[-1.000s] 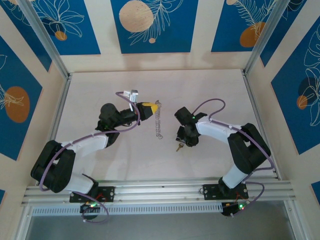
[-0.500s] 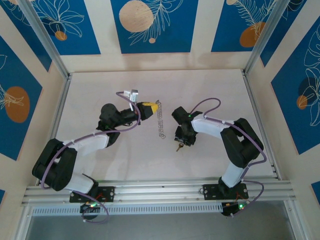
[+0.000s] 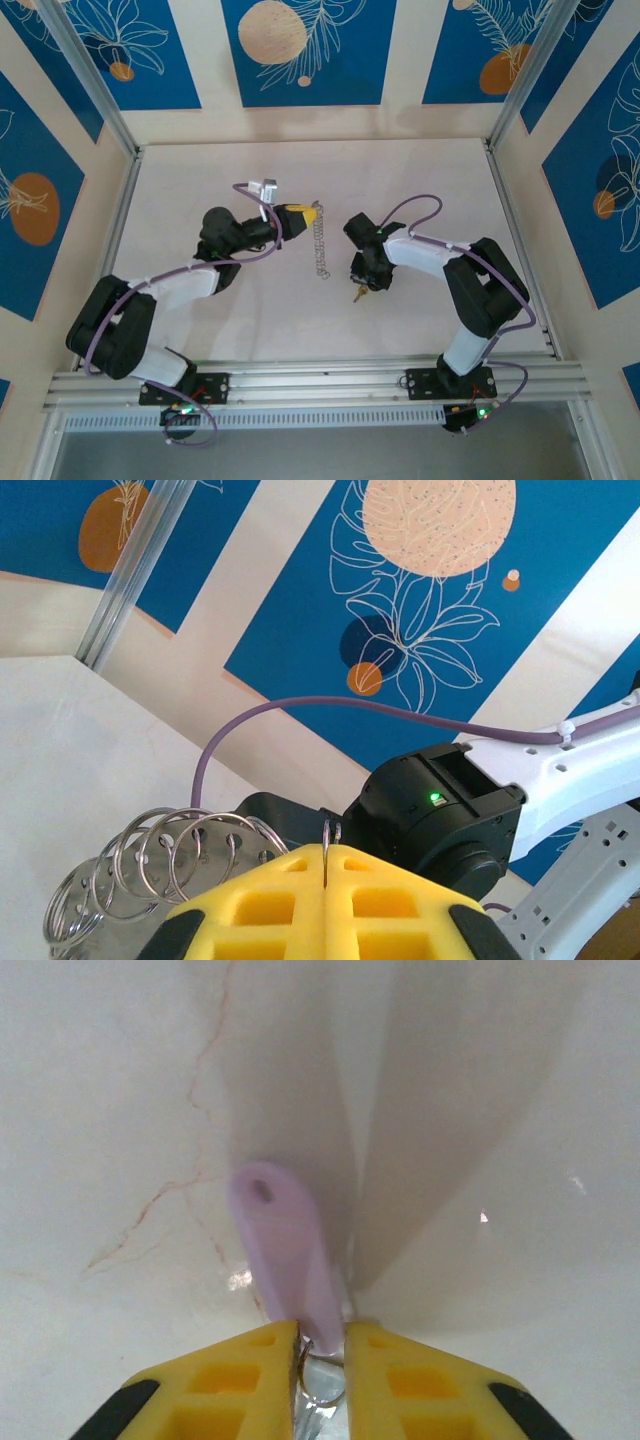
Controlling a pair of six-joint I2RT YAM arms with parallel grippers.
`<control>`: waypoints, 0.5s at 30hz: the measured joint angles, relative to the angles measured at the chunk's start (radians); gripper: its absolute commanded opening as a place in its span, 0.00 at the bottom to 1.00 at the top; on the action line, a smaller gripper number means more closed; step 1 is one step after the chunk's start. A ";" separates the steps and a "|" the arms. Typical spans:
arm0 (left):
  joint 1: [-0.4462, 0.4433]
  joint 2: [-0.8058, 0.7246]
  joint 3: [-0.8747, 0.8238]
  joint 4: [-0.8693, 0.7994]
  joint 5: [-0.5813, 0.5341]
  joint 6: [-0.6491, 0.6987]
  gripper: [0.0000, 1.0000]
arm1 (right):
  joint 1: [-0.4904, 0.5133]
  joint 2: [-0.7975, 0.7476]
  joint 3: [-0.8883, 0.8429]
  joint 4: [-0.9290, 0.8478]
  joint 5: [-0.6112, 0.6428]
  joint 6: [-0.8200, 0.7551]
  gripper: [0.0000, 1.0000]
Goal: Put the keys on the keyring
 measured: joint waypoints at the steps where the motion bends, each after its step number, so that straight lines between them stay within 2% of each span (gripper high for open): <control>1: 0.000 0.002 0.000 0.001 0.000 -0.001 0.00 | 0.000 -0.004 -0.002 0.000 0.000 -0.001 0.16; 11: 0.000 0.007 0.000 0.024 0.000 -0.019 0.00 | 0.000 -0.019 -0.019 0.002 0.000 -0.006 0.09; 15: 0.000 0.007 0.000 0.029 0.000 -0.019 0.00 | 0.000 -0.019 -0.028 0.002 0.000 -0.007 0.11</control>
